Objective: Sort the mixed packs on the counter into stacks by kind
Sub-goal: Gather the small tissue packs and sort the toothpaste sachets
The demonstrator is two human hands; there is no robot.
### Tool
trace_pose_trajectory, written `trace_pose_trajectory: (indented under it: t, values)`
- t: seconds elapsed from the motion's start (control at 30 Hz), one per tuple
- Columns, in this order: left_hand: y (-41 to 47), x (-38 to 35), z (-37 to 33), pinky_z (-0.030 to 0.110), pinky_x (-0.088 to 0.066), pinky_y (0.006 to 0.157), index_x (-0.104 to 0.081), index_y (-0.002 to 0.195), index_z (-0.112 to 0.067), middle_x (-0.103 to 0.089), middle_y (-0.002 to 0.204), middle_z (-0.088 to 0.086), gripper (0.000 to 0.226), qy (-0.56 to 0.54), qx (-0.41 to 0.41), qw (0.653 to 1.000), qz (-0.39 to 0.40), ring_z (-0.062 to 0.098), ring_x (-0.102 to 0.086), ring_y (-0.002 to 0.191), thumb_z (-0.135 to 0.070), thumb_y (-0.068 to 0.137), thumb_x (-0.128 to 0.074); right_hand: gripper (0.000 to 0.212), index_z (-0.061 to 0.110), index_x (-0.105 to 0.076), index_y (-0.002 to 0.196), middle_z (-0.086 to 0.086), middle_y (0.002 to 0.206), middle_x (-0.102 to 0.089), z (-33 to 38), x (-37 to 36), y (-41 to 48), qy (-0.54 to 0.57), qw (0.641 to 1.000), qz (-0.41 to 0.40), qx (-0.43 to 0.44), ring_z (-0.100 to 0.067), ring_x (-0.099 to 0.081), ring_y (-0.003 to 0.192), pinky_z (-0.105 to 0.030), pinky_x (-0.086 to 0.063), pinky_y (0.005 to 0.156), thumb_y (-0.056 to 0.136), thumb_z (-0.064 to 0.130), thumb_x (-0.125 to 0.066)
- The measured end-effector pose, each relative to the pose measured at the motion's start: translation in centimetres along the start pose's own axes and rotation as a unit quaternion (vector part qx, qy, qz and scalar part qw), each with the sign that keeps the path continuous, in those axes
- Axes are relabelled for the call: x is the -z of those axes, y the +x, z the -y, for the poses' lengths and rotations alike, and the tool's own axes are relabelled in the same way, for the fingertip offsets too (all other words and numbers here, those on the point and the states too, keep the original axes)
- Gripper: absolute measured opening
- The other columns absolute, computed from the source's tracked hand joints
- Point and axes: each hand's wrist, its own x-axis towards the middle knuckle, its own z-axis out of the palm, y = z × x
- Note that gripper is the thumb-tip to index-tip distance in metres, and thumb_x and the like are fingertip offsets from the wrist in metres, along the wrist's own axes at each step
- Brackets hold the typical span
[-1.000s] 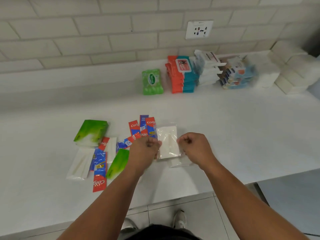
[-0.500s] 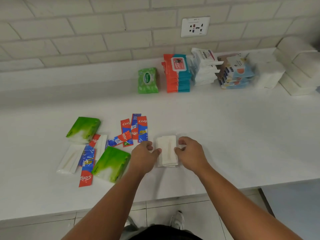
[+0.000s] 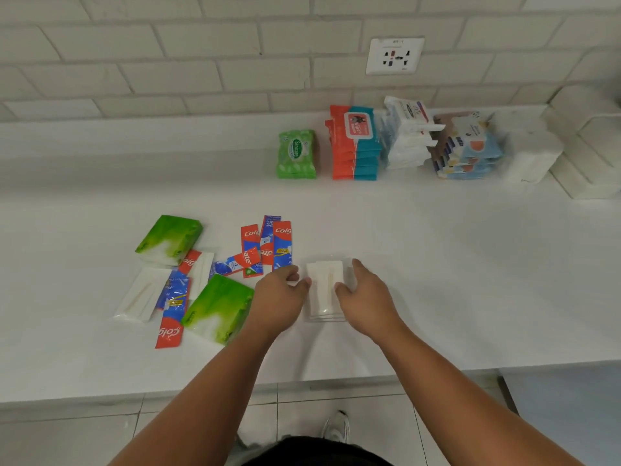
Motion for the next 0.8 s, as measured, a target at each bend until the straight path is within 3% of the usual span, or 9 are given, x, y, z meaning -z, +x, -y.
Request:
trace_pose_trajectory:
  t: [0.07,0.17,0.27,0.33,0.47,0.67,0.8]
  values:
    - [0.0,1.6,0.0,0.025,-0.047,0.088,-0.062,0.133,-0.014,-0.068,0.124,-0.001,0.041,-0.003,-0.028,0.999,-0.018,0.013,-0.064,0.099,-0.033,0.097,-0.064,0.058,0.015,-0.036,0.15,-0.002,0.151,-0.045,0.9,-0.3,-0.2,-0.01,0.998,-0.046,0.038,-0.021,-0.044,0.138,-0.024,-0.033,0.107,0.097,0.026,-0.057]
    - [0.0,4.9,0.9,0.019,-0.045,0.081,-0.065,0.129,-0.016,-0.069,0.119,-0.004,0.036,0.002,-0.062,0.996,-0.06,0.008,-0.062,0.094,-0.032,0.097,-0.065,0.052,0.017,-0.046,0.144,0.001,0.156,-0.039,2.9,-2.1,-0.1,-0.04,0.992,-0.071,0.1,-0.015,-0.038,0.142,-0.022,-0.028,0.113,0.095,0.027,-0.059]
    - [0.2,8.8,2.7,0.009,-0.042,0.07,-0.065,0.128,-0.018,-0.066,0.12,-0.005,0.033,0.017,-0.074,0.993,-0.091,0.007,-0.061,0.094,-0.031,0.098,-0.063,0.044,0.019,-0.055,0.137,0.003,0.152,-0.044,6.1,-4.8,-0.2,-0.058,0.983,-0.068,0.161,-0.013,-0.042,0.139,-0.019,-0.028,0.109,0.095,0.028,-0.061]
    - [0.4,11.6,4.7,0.006,-0.04,0.068,-0.065,0.125,-0.018,-0.066,0.117,-0.006,0.03,0.022,-0.084,0.991,-0.105,0.006,-0.061,0.091,-0.028,0.097,-0.065,0.039,0.019,-0.06,0.132,0.001,0.144,-0.054,8.7,-7.0,-0.5,-0.063,0.975,-0.055,0.206,-0.015,-0.05,0.131,-0.024,-0.037,0.109,0.094,0.028,-0.061]
    - [1.1,17.0,9.9,0.027,-0.051,0.083,-0.068,0.121,-0.016,-0.068,0.119,0.001,0.028,0.049,-0.085,0.986,-0.133,0.013,-0.063,0.091,-0.024,0.095,-0.067,0.028,0.014,-0.068,0.117,-0.001,0.125,-0.066,13.3,-12.3,-0.6,-0.093,0.956,-0.015,0.278,-0.022,-0.058,0.117,-0.036,-0.047,0.102,0.092,0.024,-0.062]
    - [2.9,21.6,17.4,0.037,-0.045,0.102,-0.064,0.13,-0.009,-0.063,0.131,0.012,0.047,0.126,-0.02,0.987,-0.093,0.029,-0.061,0.115,-0.027,0.088,-0.076,0.029,0.012,-0.067,0.117,-0.006,0.126,-0.062,17.8,-20.2,-0.1,-0.203,0.929,0.049,0.305,-0.025,-0.052,0.12,-0.036,-0.045,0.101,0.093,0.026,-0.06]
    - [3.7,22.0,20.2,0.037,-0.037,0.107,-0.057,0.138,-0.008,-0.058,0.137,0.014,0.072,0.188,-0.022,0.981,-0.041,0.032,-0.053,0.123,-0.045,0.08,-0.081,0.032,0.01,-0.068,0.115,-0.008,0.123,-0.062,18.5,-24.1,0.9,-0.285,0.906,0.067,0.306,-0.028,-0.047,0.128,-0.04,-0.039,0.107,0.091,0.03,-0.062]
